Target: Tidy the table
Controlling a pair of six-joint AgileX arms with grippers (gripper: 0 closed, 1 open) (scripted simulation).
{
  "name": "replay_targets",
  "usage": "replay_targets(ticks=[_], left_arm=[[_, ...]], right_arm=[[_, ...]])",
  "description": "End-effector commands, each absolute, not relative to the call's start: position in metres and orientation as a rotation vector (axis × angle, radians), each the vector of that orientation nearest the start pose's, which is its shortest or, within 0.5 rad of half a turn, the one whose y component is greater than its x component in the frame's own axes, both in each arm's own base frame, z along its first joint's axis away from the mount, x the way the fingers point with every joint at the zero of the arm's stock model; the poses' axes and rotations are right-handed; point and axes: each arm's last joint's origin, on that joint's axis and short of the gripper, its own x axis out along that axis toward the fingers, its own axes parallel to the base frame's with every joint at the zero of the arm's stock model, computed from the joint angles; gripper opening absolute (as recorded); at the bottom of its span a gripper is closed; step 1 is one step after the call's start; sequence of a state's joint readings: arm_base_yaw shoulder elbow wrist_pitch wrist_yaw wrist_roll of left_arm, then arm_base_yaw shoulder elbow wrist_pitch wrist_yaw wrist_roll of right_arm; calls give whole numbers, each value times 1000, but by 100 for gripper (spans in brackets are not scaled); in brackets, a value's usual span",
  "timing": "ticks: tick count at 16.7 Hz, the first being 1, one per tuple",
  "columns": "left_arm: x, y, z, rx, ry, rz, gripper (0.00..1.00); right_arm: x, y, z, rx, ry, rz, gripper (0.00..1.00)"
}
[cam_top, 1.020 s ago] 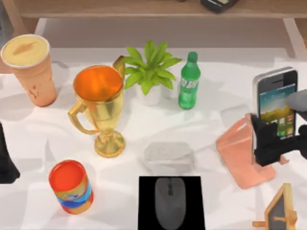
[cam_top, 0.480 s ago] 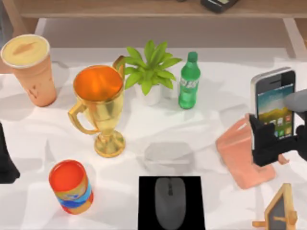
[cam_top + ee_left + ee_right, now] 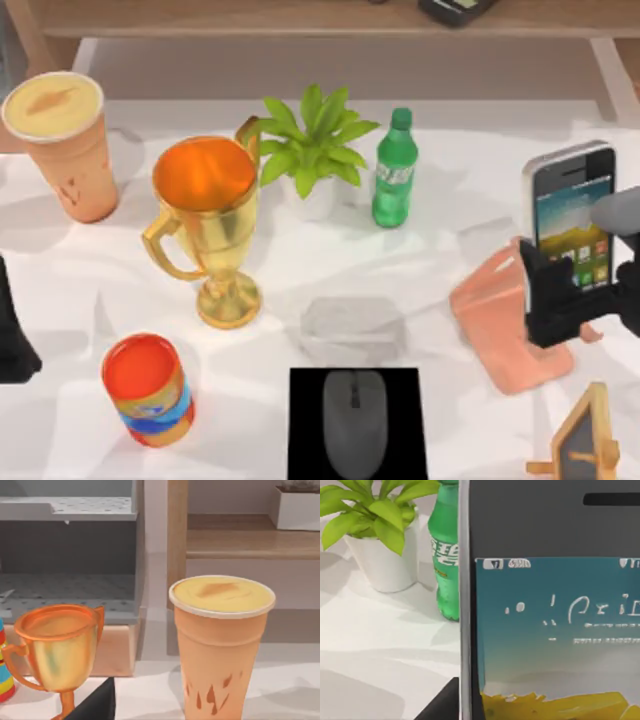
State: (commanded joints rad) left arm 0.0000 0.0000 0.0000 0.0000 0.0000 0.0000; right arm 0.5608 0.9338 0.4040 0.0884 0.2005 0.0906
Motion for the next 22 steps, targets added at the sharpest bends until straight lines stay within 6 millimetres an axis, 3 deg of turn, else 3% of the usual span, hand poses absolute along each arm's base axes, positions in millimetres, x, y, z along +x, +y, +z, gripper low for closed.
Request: replay_targets(ticks=[2, 3, 12, 18, 22], left_arm=[[106, -1, 160, 0, 0, 0, 100], [106, -1, 160, 0, 0, 0, 100], [106, -1, 160, 0, 0, 0, 100], [106, -1, 160, 0, 0, 0, 100], [106, -1, 160, 0, 0, 0, 100]], right_arm=[[172, 101, 198, -83, 425, 339, 98], [172, 101, 198, -83, 425, 339, 100], [171, 100, 198, -82, 426, 337, 100], [144, 101, 200, -83, 418, 342, 100], [143, 101, 199, -82, 422, 338, 100]])
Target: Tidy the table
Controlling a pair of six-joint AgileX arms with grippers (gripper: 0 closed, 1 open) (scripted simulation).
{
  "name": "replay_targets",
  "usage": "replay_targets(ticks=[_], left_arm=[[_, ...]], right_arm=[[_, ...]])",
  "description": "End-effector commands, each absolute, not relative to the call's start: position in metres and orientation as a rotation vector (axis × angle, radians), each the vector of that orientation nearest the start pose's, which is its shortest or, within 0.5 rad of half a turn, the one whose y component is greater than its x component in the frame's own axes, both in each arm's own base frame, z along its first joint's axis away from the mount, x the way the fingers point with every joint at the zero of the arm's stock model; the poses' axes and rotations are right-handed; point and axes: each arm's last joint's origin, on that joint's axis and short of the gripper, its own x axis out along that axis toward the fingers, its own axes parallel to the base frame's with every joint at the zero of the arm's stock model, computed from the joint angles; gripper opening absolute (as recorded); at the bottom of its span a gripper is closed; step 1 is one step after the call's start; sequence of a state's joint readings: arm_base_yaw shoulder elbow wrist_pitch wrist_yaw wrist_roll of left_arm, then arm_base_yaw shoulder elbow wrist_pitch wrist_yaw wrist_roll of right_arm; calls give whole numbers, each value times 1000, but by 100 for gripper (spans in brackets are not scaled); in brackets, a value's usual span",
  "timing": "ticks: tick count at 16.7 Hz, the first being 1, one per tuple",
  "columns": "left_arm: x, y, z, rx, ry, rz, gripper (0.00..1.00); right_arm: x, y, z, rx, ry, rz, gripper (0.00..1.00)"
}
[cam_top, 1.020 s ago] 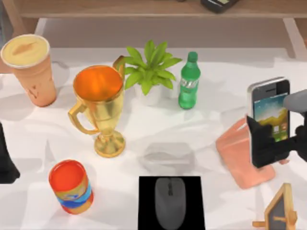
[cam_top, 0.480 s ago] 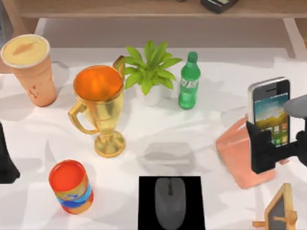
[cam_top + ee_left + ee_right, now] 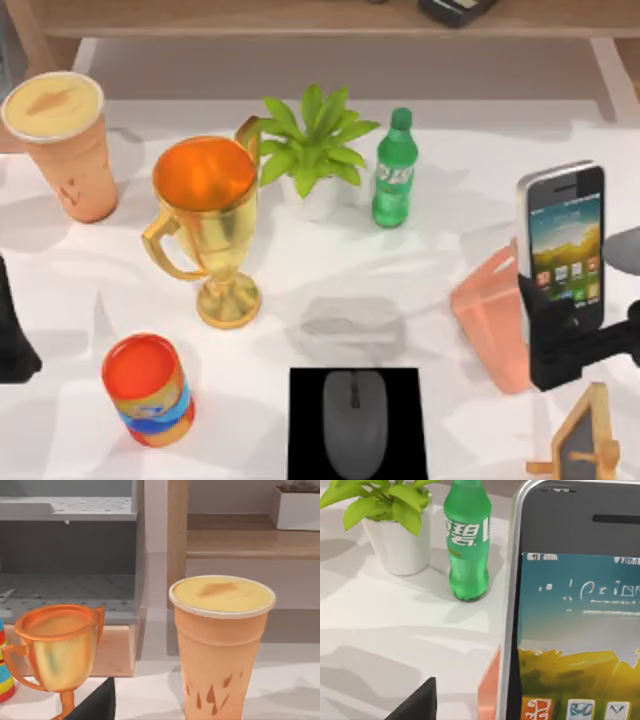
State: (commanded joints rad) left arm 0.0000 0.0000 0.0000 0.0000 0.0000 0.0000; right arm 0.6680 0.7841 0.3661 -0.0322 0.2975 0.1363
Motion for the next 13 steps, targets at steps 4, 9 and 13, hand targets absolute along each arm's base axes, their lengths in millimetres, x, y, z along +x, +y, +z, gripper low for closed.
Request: replay_targets(ticks=[4, 9, 13], left_arm=[[106, -1, 160, 0, 0, 0, 100], [106, -1, 160, 0, 0, 0, 100], [106, -1, 160, 0, 0, 0, 100]], right_arm=[[142, 91, 199, -63, 398, 314, 100], [134, 59, 194, -15, 308, 236, 100], [122, 31, 184, 14, 194, 150, 100]])
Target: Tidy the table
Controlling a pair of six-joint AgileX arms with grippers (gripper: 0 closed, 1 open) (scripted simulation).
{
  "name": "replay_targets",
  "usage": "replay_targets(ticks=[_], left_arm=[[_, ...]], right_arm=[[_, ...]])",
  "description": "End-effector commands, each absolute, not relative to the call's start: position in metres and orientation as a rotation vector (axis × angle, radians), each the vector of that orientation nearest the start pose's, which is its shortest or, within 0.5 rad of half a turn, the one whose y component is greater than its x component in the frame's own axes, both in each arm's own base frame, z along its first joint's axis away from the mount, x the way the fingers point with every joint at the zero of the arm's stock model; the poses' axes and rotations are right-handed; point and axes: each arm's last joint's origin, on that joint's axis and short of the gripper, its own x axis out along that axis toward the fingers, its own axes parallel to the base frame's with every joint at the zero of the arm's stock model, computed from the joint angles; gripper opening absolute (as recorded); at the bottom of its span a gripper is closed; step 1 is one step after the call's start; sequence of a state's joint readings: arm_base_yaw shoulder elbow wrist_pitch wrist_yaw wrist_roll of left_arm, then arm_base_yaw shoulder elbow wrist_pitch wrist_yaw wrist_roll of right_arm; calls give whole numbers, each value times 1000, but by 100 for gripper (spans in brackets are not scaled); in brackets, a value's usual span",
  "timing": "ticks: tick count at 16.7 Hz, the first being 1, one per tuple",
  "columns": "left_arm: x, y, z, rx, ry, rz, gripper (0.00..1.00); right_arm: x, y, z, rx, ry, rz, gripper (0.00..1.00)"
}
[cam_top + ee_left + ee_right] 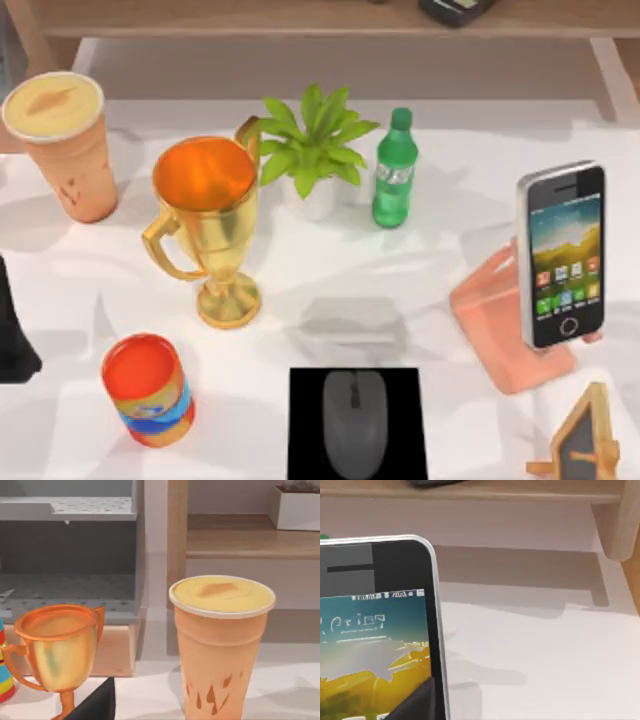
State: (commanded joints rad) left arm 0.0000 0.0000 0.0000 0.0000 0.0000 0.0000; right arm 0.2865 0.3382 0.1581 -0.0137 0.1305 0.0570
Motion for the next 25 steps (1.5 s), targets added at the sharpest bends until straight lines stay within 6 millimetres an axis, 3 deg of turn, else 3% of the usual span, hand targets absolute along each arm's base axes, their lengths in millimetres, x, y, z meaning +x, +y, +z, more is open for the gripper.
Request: replay_targets(ticks=[7, 16, 25], left_arm=[[106, -1, 160, 0, 0, 0, 100], [108, -1, 160, 1, 2, 12, 100], [146, -6, 143, 19, 121, 120, 100]], right_arm=[[107, 1, 162, 4, 14, 13, 100], [106, -1, 160, 0, 0, 0, 100], [106, -1, 160, 0, 0, 0, 100]])
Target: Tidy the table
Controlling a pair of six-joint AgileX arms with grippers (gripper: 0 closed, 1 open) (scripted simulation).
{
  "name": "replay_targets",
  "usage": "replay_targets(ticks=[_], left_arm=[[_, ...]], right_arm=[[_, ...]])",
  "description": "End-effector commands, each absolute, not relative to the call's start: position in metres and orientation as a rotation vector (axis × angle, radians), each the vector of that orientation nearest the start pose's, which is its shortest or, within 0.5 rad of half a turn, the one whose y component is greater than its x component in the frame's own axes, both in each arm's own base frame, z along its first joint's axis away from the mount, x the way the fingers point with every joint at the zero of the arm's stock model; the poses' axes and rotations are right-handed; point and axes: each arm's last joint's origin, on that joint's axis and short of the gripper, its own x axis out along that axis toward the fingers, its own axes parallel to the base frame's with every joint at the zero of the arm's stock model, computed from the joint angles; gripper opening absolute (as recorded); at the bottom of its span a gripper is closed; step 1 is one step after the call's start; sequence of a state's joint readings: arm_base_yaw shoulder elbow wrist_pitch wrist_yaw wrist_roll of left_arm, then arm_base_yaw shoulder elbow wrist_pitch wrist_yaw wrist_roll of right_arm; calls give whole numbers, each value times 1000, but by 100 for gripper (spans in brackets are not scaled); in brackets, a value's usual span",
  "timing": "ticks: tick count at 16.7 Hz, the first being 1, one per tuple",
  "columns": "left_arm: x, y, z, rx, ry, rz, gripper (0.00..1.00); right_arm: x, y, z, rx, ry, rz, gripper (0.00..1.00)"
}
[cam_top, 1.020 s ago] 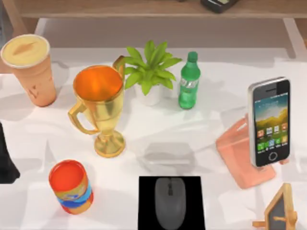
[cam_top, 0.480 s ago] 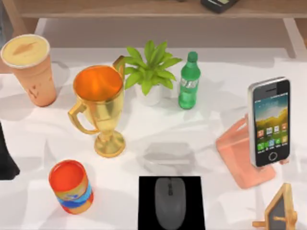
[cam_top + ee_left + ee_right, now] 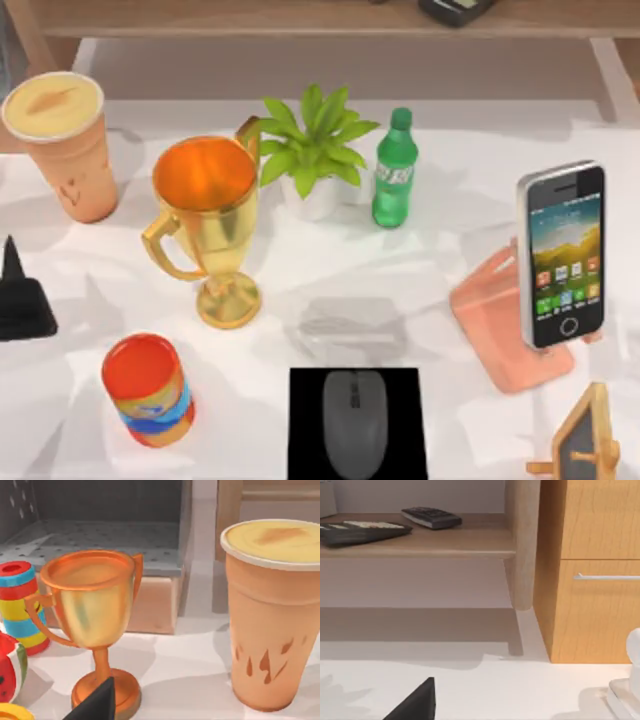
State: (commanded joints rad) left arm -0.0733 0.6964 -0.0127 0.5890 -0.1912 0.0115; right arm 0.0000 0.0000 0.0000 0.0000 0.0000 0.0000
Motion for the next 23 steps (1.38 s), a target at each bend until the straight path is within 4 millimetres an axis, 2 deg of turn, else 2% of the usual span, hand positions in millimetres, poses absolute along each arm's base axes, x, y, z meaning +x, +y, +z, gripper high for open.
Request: replay_targets(ticks=[3, 7, 11, 14, 16, 23], left_arm=[[170, -11, 130, 29, 203, 110, 100], [214, -18, 107, 27, 278, 70, 100], [263, -21, 86, 5, 225, 23, 100], [293, -21, 78, -7, 143, -14, 100], [304, -20, 77, -10, 105, -25, 100], [308, -21, 77, -10, 100, -28, 100]], right_arm=[[106, -1, 160, 0, 0, 0, 100], [106, -1, 160, 0, 0, 0, 100], [106, -1, 160, 0, 0, 0, 100], [106, -1, 160, 0, 0, 0, 100], [106, -1, 160, 0, 0, 0, 100], [106, -1, 160, 0, 0, 0, 100]])
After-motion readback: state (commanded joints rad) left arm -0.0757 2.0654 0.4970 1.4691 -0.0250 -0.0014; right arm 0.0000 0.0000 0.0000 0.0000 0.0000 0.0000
